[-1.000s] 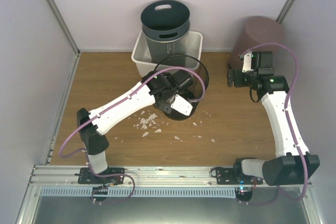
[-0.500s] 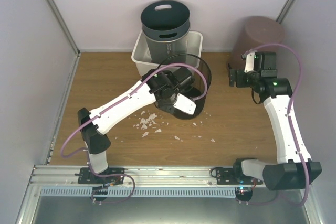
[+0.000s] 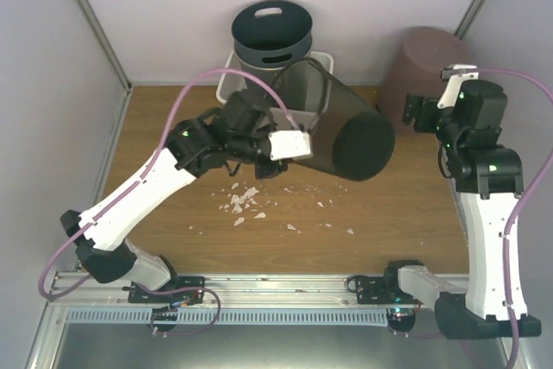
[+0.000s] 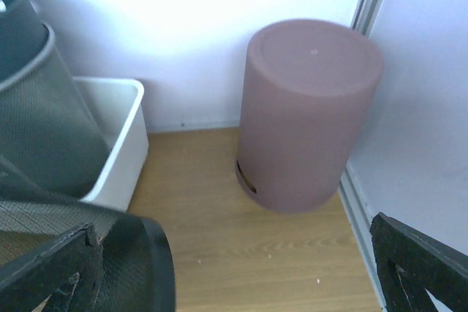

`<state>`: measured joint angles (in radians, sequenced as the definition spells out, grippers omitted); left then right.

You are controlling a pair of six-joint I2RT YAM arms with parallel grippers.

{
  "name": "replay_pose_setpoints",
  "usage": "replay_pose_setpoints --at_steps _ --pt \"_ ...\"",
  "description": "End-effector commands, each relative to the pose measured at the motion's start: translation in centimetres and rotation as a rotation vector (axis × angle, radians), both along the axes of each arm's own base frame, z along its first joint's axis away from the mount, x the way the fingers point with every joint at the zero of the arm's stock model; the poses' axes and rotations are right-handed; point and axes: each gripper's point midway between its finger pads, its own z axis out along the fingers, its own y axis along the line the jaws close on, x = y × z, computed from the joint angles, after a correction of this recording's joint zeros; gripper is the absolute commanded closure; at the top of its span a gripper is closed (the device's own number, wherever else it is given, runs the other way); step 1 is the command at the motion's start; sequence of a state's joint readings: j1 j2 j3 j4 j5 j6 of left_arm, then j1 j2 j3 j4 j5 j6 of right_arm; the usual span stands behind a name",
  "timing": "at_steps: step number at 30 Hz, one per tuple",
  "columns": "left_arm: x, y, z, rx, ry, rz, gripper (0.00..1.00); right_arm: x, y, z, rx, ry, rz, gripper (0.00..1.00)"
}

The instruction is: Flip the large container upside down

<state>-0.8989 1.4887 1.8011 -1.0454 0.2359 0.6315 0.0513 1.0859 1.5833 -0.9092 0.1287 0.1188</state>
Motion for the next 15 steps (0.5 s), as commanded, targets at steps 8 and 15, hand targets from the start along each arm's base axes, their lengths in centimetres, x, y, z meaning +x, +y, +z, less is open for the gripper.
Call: replay_pose_setpoints --at_steps 8,15 --pt "1.5 -0.5 10.1 -0.663 0.219 -0.065 1.0 -2.5 -0.4 4.0 0.074 -0.07 -0.047 0.0" --pt "1.4 -1.2 9.6 -0.838 0.427 -0.195 1.0 -5.4 -0.7 7.5 0.173 -0.157 -0.087 0.0"
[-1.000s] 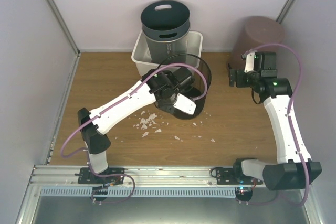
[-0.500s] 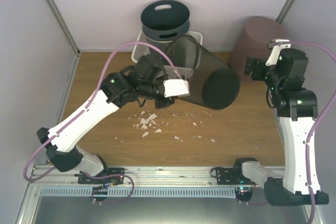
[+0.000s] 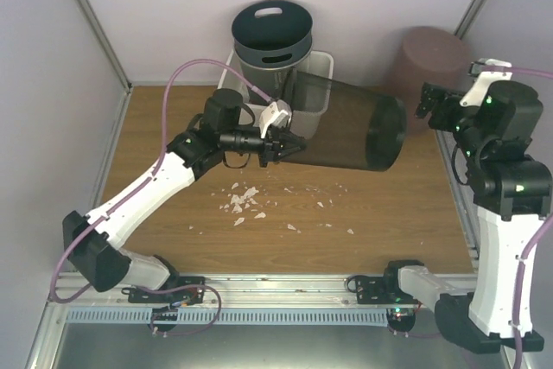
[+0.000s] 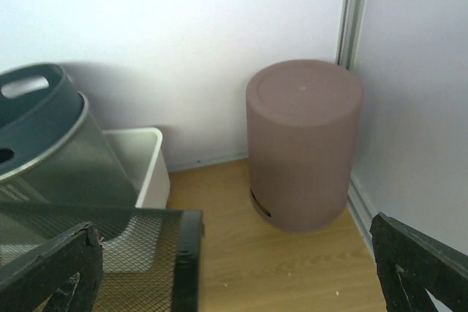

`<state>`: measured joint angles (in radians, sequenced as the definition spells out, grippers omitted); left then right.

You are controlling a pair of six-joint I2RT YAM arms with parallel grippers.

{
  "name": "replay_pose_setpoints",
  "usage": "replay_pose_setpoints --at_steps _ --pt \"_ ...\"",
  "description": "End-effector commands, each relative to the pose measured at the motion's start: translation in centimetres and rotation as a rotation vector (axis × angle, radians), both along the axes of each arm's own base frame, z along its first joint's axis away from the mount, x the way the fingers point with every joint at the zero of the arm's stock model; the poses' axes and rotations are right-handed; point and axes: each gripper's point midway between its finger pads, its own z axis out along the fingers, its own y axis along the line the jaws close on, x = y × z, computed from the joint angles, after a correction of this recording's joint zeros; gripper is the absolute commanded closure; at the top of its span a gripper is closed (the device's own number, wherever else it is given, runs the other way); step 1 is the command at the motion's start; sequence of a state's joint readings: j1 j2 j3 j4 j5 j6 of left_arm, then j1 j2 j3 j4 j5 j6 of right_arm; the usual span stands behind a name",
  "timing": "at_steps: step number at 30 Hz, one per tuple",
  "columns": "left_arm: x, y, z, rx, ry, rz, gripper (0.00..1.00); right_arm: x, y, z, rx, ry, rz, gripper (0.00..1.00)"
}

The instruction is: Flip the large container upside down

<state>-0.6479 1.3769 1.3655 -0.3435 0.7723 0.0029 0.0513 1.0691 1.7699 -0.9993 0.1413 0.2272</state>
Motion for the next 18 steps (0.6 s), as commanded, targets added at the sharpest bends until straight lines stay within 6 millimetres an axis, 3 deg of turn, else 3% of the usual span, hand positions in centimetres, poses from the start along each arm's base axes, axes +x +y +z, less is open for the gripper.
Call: replay_pose_setpoints --at_steps 1,9,14,18 --pt "-1.8 -0.9 8.1 -0.341 -0.076 -0.197 1.0 -2.3 -0.3 2.0 0.083 -0.039 -0.037 0.0" --pt "-0.7 0.2 9.8 -0.59 0.056 -0.307 1.0 -2.2 -0.8 2.0 0.122 -0.021 -0.083 0.0" --pt "0.6 0.7 9.0 -0.734 0.191 -0.4 1.0 -1.5 -1.1 2.8 0.151 -0.003 -0.115 0.01" --pt "1.5 0.2 8.3 -0.786 0.289 -0.497 1.0 -0.9 -1.1 2.4 0.192 0.026 -0.133 0.0"
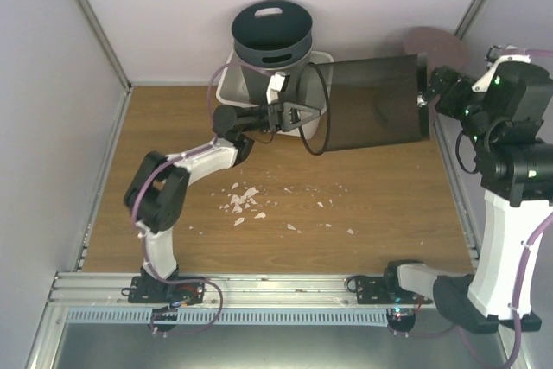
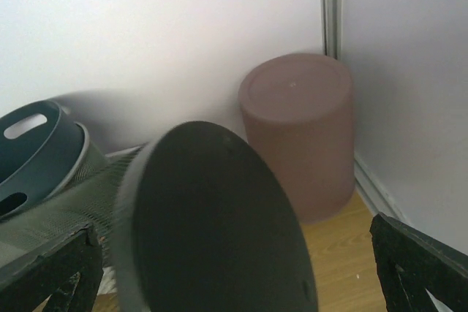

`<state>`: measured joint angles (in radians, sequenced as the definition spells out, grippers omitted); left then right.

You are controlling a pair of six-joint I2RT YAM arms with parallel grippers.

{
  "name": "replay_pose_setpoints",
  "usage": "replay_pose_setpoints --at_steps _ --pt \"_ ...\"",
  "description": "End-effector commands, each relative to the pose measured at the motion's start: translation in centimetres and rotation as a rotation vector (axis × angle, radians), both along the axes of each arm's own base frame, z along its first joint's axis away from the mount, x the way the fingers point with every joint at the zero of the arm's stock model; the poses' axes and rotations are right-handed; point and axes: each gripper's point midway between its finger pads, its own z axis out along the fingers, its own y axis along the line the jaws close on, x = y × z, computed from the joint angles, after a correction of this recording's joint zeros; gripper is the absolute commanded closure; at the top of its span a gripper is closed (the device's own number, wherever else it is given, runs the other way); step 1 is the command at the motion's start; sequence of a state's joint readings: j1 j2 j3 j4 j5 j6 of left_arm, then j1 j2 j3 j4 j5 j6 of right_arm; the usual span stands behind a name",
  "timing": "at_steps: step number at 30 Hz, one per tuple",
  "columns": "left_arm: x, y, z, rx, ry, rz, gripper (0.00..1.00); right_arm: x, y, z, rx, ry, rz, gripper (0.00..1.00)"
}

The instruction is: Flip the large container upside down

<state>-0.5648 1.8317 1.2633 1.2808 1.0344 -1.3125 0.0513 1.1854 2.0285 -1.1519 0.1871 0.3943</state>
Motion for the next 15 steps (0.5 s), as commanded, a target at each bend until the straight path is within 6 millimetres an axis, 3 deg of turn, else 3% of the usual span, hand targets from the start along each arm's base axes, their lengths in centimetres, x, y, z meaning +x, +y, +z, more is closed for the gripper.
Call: replay_pose_setpoints --at_steps 1,6,15 --pt "-3.6 2.6 4.6 -0.256 -0.148 -0.141 1.0 -0.5 -0.3 -0.8 0.063 0.04 -0.041 0.0" --pt "-3.2 1.2 2.5 -0.222 -0.099 -0.166 1.0 -1.0 -0.5 -1.7 0.101 0.058 -0.069 0.0" --pt "-5.0 -3.5 0.2 -0.239 0.016 -0.269 1.0 -1.9 -0.8 -3.4 0.1 0.135 -0.093 0.0"
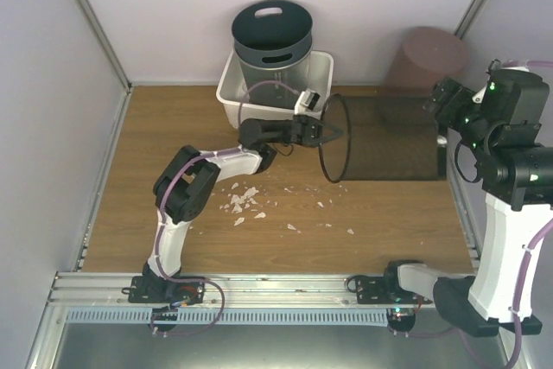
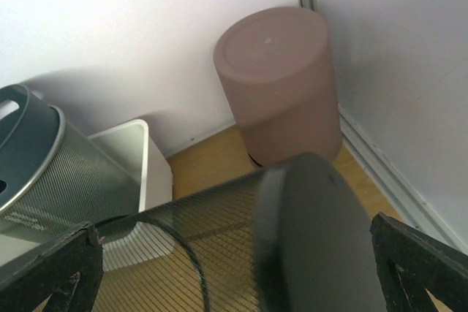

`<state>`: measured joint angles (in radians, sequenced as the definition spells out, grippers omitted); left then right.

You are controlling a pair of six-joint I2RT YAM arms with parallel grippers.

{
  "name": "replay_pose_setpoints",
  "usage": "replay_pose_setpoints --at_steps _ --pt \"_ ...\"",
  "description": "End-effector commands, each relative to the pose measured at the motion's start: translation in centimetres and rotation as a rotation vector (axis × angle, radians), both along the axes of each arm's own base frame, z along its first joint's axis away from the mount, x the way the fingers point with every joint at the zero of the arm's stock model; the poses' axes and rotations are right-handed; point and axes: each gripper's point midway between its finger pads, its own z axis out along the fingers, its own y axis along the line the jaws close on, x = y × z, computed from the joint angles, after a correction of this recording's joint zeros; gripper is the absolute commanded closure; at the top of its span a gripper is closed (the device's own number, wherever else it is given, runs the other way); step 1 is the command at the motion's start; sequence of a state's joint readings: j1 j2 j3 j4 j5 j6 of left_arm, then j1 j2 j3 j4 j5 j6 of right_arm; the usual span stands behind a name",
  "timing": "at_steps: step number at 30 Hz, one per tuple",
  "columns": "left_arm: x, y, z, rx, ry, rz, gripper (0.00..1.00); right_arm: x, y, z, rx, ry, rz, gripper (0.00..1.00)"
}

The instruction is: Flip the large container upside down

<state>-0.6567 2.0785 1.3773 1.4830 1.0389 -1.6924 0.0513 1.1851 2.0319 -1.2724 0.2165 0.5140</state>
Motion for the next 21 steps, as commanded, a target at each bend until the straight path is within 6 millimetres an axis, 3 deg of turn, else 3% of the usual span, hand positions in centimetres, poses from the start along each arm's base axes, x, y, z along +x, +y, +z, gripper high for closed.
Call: replay_pose_setpoints --at_steps 1,9,13,21 --pt "-4.5 1.0 4.6 -0.308 -0.214 -0.011 1.0 -0.7 -0.2 -0.9 0.005 0.041 -0.02 0.0" --pt "-5.5 -3.1 1.2 -0.31 -0.137 -0.054 1.0 -0.1 0.1 -0.7 -0.011 0.041 0.008 0.0" --pt "-5.1 -4.6 -0.1 -0.311 -0.114 -0.071 1.0 -0.1 0.5 -0.5 -0.002 0.028 0.027 0.0" --pt "-2.4 -5.1 0.3 -0.361 -0.058 -0.063 1.0 1.0 0.6 -1.4 0.001 0.045 0.033 0.0"
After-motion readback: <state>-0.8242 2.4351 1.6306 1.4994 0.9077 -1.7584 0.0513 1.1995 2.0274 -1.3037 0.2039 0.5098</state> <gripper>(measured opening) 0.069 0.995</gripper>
